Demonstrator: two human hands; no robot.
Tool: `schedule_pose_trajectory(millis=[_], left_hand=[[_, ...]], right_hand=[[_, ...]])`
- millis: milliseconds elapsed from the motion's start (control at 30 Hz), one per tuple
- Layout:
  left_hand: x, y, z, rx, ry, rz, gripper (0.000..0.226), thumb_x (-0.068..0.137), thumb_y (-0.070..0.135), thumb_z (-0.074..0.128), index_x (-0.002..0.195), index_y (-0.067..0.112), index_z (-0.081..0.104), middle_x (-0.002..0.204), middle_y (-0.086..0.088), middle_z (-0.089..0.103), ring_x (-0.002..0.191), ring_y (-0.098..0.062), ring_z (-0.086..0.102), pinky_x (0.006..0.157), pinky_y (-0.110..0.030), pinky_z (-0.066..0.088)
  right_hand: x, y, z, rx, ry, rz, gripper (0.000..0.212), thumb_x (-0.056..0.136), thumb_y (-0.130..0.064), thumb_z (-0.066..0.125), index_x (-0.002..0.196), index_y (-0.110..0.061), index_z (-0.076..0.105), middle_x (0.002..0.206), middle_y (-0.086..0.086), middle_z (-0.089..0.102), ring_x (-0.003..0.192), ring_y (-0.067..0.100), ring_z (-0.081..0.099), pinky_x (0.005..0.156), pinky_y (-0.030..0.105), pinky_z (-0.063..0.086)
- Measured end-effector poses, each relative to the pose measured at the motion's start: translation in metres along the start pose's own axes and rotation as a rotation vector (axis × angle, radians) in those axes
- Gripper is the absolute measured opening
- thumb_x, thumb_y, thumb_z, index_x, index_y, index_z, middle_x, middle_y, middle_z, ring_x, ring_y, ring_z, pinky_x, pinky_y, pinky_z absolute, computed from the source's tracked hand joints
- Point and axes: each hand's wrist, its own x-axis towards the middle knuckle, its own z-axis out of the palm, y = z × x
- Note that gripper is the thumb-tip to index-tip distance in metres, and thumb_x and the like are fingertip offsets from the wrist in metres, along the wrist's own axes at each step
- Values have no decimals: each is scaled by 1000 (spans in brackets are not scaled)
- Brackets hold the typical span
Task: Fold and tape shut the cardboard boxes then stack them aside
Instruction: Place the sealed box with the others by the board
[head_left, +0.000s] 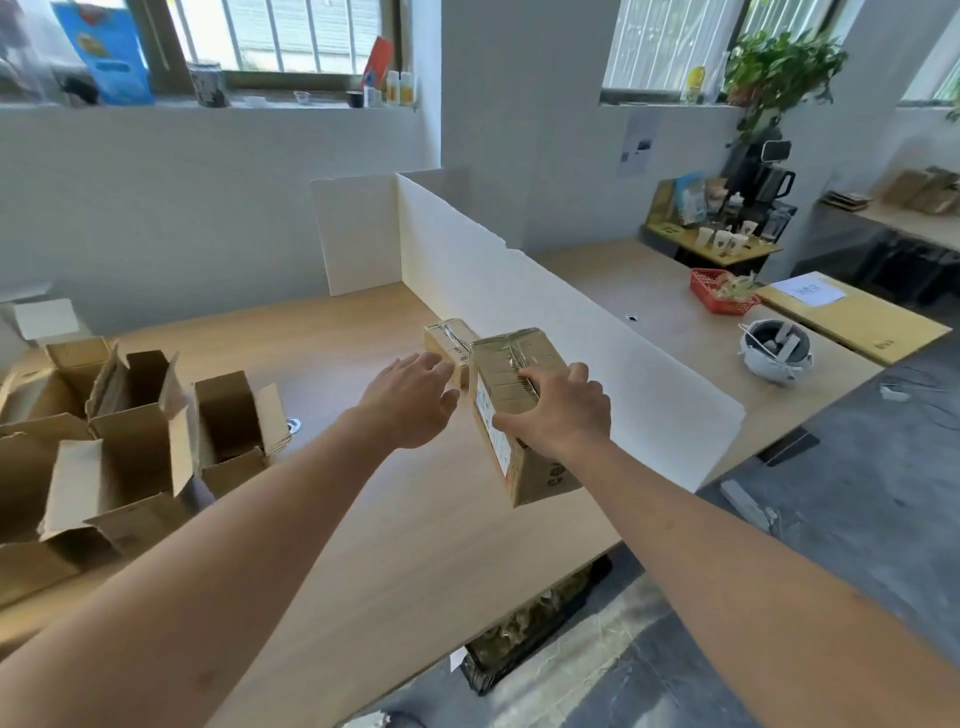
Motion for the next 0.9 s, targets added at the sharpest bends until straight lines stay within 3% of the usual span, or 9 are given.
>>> schedule_pose_trajectory(millis=[333, 900], left_hand=[[111, -26, 75, -29, -93, -30, 52, 107, 41, 36, 153, 17, 41, 162, -5, 37, 149, -30, 33, 122, -45, 26], [227, -47, 170, -82, -250, -197, 48, 107, 38, 41, 147, 13, 45, 158, -9, 39, 143, -32, 40, 115, -41, 34]], right_hand=[[105, 32, 55, 21, -94, 29, 84, 62, -72, 65, 141, -48, 49, 129, 4, 44, 110, 29, 52, 98, 38, 41], [247, 67, 162, -23, -267, -29, 85, 67, -73, 65, 145, -46, 43, 138, 6, 36, 120, 33, 47, 108, 41, 36]])
